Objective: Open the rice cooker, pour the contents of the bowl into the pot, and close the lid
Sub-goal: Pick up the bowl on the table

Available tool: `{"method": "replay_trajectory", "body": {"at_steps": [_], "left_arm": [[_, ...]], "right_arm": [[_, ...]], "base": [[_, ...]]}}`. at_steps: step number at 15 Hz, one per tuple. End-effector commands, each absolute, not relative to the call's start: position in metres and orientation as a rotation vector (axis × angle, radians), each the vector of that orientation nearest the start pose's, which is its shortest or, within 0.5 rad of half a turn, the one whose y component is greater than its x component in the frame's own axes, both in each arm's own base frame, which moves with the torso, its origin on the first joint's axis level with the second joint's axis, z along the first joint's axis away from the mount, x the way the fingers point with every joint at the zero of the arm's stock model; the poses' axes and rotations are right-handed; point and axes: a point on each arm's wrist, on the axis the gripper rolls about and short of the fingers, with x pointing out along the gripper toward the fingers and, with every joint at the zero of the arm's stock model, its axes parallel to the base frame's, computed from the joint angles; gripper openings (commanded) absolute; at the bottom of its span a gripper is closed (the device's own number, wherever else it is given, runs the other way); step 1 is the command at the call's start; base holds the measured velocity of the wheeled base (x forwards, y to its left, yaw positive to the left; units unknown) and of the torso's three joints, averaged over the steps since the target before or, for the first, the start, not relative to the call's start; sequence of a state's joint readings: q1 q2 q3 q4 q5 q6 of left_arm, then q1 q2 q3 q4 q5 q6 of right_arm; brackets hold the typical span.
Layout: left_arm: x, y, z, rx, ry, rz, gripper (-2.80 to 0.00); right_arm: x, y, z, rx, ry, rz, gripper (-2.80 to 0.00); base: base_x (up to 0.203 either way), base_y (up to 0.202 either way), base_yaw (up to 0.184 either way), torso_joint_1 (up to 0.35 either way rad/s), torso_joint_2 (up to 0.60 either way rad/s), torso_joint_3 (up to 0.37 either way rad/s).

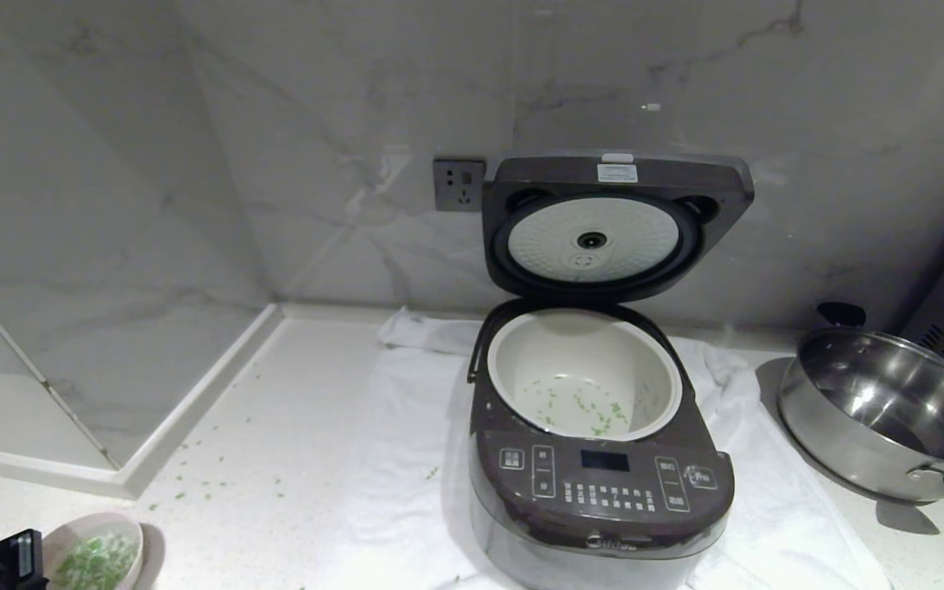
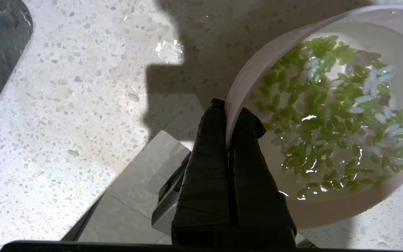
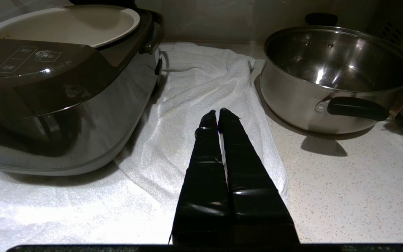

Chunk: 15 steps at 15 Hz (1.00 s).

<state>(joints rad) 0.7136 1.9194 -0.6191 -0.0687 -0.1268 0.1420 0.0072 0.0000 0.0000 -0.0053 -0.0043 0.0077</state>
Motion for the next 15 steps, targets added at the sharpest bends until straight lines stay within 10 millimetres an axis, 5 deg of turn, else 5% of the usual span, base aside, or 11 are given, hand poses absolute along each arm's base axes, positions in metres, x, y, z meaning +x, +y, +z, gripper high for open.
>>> {"method": "replay_trajectory", "body": {"at_steps": [1,15], "left_arm": [[0.1976,0.1651,0.0401,-0.375,1.153,0.422,-2.80],[0.2011,0.1599,0.0460,-0.380,1.118,0.370,-2.80]], "right_arm": [[-0.0227,-0.0003,0.0756,0.008,-0.004,0.003,-2.80],[-0.0227,-0.0003,0.0757,0.008,-0.005,0.003,-2.80]], "base": [[0.000,0.000,0.000,0.000,0.00,0.000],[0.000,0.000,0.000,0.000,0.00,0.000]]}}
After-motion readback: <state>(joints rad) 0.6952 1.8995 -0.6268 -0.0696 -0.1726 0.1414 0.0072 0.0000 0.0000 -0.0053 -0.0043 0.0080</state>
